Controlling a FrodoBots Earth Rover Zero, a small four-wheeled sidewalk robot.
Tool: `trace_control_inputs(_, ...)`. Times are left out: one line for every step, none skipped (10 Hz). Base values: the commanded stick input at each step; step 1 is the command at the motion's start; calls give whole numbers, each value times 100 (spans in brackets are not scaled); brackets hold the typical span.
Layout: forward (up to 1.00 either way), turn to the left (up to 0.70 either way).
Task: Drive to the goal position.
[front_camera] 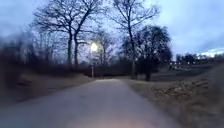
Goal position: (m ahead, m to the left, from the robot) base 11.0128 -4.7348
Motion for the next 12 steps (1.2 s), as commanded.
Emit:
trace_control_inputs(100,0)
trace_control_inputs(100,0)
trace_control_inputs(100,0)
trace_control_inputs(100,0)
trace_control_inputs(100,0)
trace_control_inputs(100,0)
trace_control_inputs(100,18)
trace_control_inputs(100,33)
trace_control_inputs(100,39)
trace_control_inputs(100,9)
trace_control_inputs(100,0)
trace_control_inputs(100,0)
